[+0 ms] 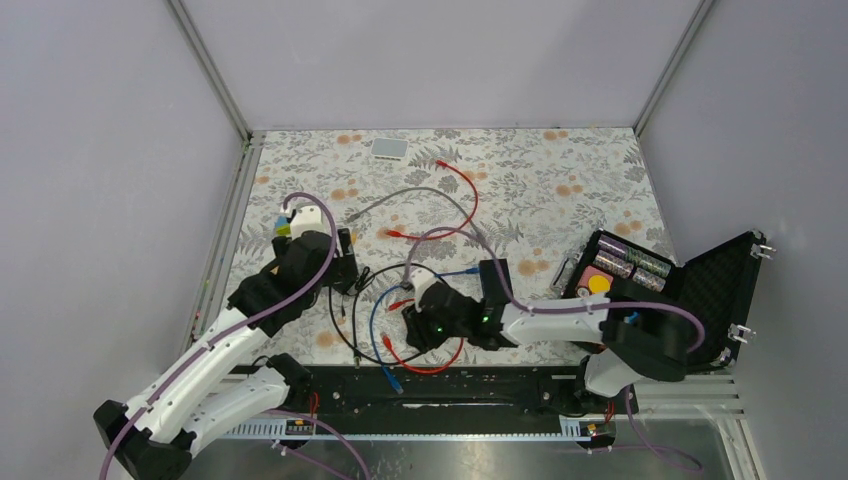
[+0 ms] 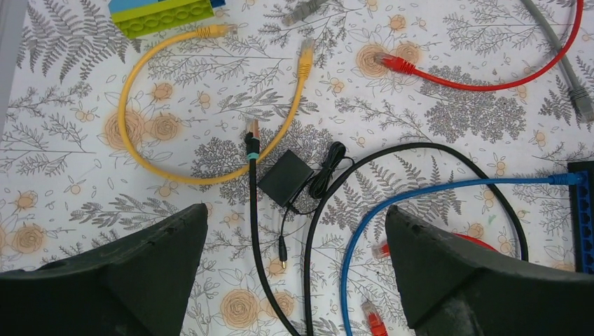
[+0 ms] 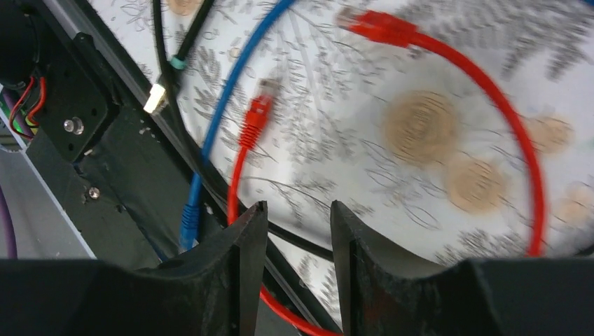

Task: Insert the plug into the switch port
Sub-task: Pick up the connector from the center of the board.

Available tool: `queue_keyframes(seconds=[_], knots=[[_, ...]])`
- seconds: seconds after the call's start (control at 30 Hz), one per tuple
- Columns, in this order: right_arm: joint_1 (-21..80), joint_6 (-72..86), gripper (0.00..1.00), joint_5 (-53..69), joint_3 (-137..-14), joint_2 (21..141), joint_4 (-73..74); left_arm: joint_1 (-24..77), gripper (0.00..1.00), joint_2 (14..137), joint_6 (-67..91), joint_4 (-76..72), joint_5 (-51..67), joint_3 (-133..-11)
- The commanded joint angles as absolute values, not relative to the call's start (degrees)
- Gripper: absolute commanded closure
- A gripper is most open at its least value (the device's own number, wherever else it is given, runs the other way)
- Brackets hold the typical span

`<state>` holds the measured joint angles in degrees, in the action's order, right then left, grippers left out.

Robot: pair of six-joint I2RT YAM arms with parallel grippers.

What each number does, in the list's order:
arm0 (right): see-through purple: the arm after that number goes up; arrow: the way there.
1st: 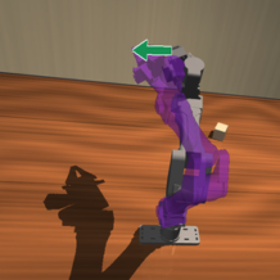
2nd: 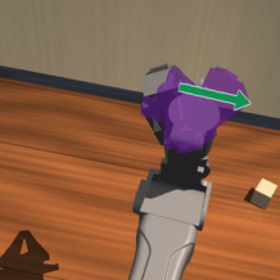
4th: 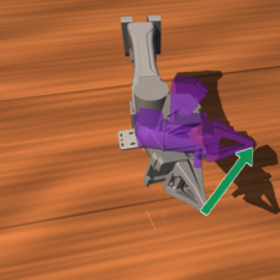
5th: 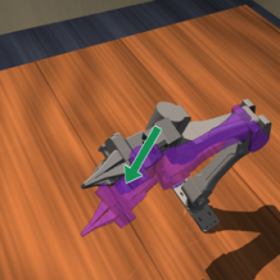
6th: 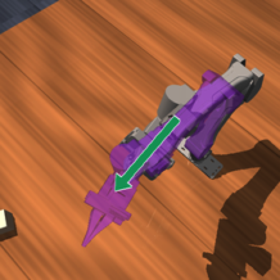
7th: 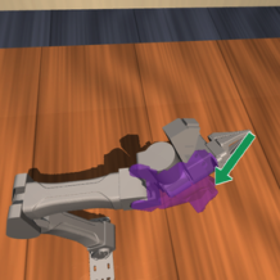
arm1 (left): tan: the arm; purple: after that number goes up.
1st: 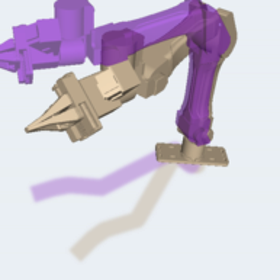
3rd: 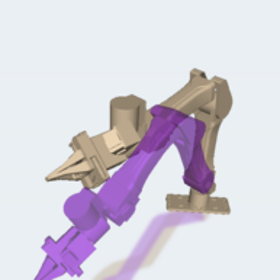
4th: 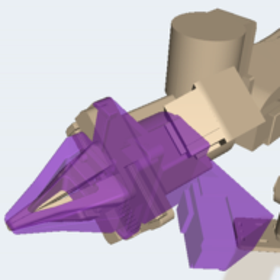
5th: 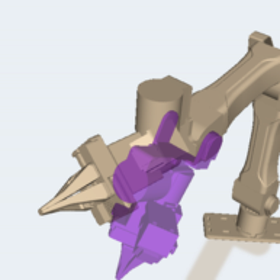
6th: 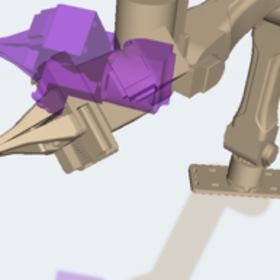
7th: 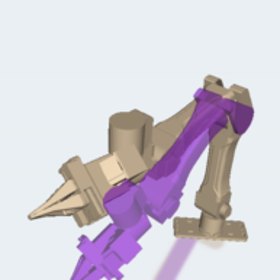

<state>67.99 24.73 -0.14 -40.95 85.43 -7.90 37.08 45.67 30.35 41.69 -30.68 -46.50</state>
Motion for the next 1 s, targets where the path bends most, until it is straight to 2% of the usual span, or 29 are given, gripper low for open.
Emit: queue_keyframes(seconds=[0.0,0.23,0.67,0.8,0.87,0.97], knots=[[73.08,26.42,0.55,-5.88,-48.44,91.75,-13.38,35.31,0.04,45.89,32.60,42.15,-29.43,-47.37],[77.31,25.14,0.55,-15.22,-56.27,99.86,-5.91,33.36,0.07,46.63,30.21,39.75,-22.10,-46.94],[80.10,26.76,0.57,-17.08,-55.68,103.29,-5.63,30.26,0.11,49.84,30.81,40.51,-18.31,-48.06],[80.36,27.61,0.61,-19.66,-55.07,103.37,-4.83,27.17,0.11,49.82,31.92,40.74,-16.87,-47.81],[80.34,27.64,0.66,-20.85,-54.90,103.09,-4.43,25.68,0.11,49.60,32.14,40.40,-15.72,-47.52],[80.33,27.42,0.88,-23.65,-54.06,101.02,-4.45,24.74,0.12,49.03,32.51,40.09,-15.25,-47.59]])
